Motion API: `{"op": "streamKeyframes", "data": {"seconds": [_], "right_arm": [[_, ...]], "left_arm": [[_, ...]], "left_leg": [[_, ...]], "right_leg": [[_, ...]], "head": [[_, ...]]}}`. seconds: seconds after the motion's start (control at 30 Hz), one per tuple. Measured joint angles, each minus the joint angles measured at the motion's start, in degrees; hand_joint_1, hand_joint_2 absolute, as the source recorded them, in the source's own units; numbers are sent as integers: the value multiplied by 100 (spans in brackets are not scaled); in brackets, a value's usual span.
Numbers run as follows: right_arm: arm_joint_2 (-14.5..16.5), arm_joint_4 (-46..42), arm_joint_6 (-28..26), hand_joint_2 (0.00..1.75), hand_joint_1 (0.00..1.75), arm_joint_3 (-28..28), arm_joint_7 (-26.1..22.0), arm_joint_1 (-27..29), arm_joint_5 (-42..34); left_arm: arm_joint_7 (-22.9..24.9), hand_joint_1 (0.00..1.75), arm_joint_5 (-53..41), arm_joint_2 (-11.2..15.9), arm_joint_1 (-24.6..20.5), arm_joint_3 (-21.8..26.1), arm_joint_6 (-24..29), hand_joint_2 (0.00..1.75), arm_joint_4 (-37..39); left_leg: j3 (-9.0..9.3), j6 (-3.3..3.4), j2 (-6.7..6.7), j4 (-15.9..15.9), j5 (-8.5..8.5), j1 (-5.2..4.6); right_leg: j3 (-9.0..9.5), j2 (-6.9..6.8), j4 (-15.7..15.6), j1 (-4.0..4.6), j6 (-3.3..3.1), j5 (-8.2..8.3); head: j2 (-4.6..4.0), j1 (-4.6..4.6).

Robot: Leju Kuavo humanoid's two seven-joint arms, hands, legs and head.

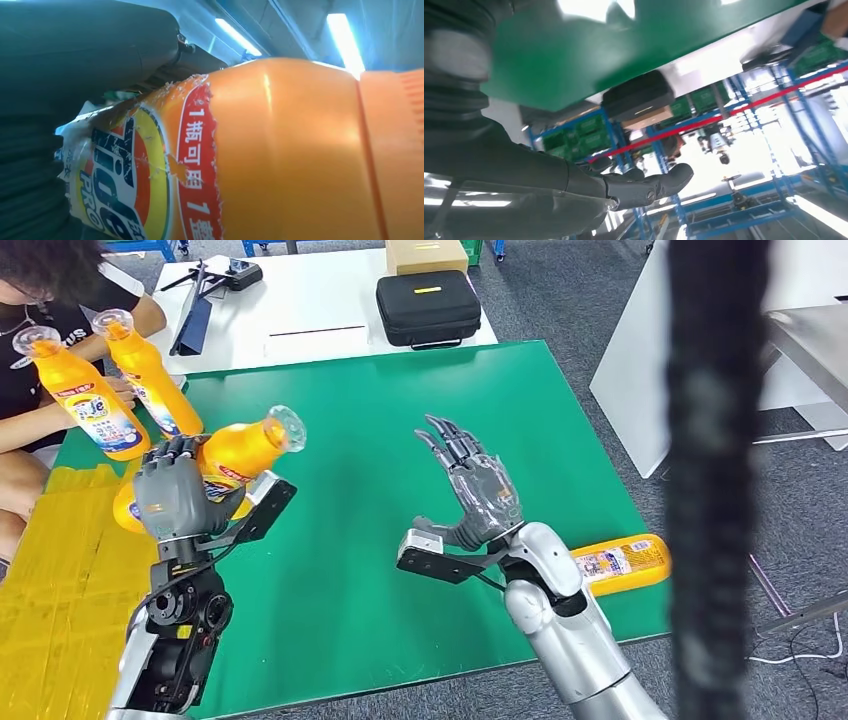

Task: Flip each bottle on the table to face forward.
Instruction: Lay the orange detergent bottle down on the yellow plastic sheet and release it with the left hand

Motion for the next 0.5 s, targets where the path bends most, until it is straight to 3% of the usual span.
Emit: {"op": "streamKeyframes", "data": {"seconds": [0.13, 0.37, 0.5], "right_arm": [[-217, -274, 87, 175, 0, -99, 363, 157, 431], [-641, -747, 875, 175, 0, -483, 945, 589, 1045], [-1001, -952, 1171, 175, 0, -842, 891, 1085, 1178]], "left_arm": [[1358, 175, -306, 385, -410, -561, -579, 175, 555], [1539, 175, -320, 560, -655, -894, -1115, 175, 1368], [2011, 175, -320, 638, -667, -939, -1331, 175, 1695]], "left_leg": [[-1, 1, 1, 0, 1, 0], [-4, 1, -2, 1, -1, -1], [-17, 2, -13, 1, -6, -2]], "right_leg": [[1, 0, 0, 0, 1, 2], [-2, -1, 0, -1, 3, -1], [-5, -5, 0, -3, 13, -8]], "head": [[0, -3], [0, -2], [0, -1]]}}
